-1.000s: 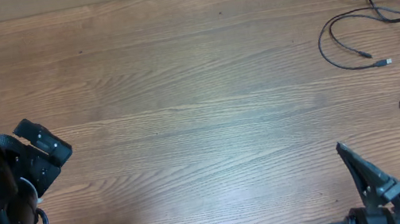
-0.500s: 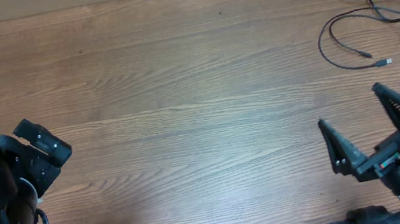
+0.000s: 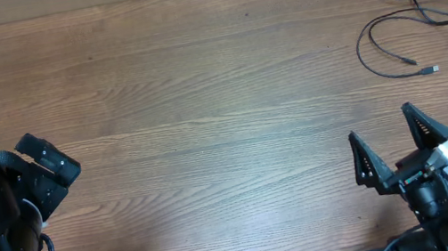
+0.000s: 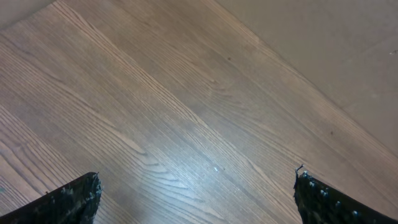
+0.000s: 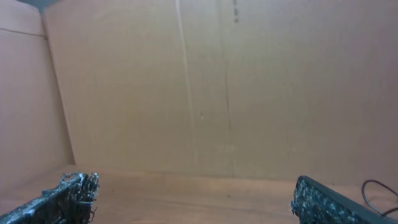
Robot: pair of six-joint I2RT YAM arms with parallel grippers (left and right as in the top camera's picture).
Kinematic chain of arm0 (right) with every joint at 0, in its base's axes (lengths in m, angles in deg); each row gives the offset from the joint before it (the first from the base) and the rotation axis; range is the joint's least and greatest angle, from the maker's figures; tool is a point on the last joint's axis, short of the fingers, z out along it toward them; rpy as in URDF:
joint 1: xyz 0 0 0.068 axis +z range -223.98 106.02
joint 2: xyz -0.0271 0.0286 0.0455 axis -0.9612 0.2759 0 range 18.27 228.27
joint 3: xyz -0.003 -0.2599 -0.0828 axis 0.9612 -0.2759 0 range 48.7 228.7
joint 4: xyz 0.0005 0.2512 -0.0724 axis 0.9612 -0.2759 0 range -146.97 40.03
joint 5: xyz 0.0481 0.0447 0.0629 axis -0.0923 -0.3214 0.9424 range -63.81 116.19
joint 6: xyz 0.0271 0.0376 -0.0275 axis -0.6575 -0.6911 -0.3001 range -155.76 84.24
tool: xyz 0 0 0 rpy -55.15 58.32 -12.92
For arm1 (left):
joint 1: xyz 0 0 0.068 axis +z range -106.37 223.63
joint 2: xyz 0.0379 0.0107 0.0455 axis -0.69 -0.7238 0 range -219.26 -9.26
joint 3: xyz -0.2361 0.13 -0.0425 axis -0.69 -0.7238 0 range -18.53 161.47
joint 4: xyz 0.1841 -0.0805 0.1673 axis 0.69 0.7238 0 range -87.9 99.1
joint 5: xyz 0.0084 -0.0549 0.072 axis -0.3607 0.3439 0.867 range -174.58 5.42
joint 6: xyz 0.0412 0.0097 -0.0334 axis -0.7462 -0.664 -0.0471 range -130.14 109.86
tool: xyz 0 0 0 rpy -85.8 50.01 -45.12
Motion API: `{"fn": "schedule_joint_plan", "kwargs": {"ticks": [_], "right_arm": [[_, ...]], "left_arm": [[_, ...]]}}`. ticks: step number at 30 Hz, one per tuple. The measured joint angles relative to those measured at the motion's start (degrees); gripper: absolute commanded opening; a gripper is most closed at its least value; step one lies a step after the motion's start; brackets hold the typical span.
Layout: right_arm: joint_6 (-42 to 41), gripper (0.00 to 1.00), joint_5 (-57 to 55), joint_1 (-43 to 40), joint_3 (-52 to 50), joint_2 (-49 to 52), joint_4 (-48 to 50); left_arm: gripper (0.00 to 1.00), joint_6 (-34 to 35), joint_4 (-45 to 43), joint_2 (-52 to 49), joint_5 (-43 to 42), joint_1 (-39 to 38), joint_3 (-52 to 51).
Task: Untangle cables
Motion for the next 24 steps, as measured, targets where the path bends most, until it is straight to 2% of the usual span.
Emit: {"fn": "schedule_joint_plan", "kwargs": {"ticks": [11,24], "right_arm": [[-0.57,1.0,1.09,-1.55,-7.54,0.0,5.11],[-0.59,1.0,-0.11,-1.51,-11.06,0.0,9.99]], "left_arm": [[1.0,-0.02,-0.02,0.0,0.0,0.0,0.0],[0.99,-0.02,0.0,0.0,0.02,0.0,0.0]]}}
